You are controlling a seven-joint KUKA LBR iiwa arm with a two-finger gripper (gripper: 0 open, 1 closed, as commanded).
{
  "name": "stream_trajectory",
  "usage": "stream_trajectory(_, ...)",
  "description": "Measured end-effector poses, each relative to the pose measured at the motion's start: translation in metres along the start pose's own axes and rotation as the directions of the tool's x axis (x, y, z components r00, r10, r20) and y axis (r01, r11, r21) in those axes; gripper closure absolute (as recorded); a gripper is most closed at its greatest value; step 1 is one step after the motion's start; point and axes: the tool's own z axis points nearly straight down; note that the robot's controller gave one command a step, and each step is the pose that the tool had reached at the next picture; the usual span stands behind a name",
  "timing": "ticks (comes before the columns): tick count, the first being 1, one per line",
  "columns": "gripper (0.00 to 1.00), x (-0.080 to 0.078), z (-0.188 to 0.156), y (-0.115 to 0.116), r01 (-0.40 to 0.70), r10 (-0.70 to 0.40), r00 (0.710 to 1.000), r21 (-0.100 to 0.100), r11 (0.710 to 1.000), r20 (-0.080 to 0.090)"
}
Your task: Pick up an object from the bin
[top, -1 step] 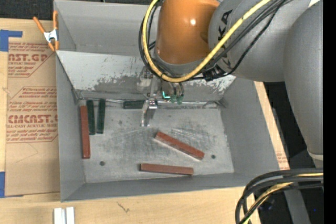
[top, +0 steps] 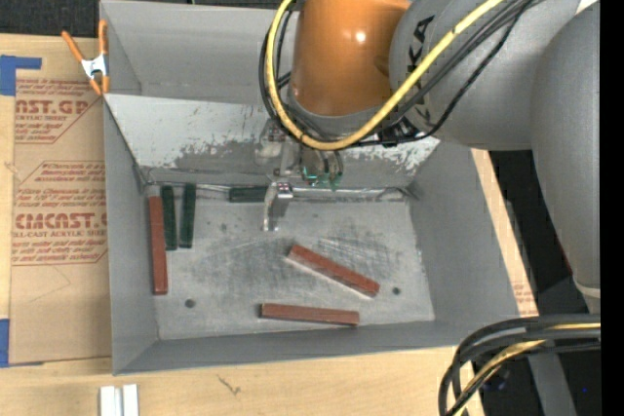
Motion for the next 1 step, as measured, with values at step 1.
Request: stream_trajectory(1, 0.00, 0.0147, 0.0371, -0.0380, 0.077, -0.077, 0.997, 0.000, 0.997, 0.004)
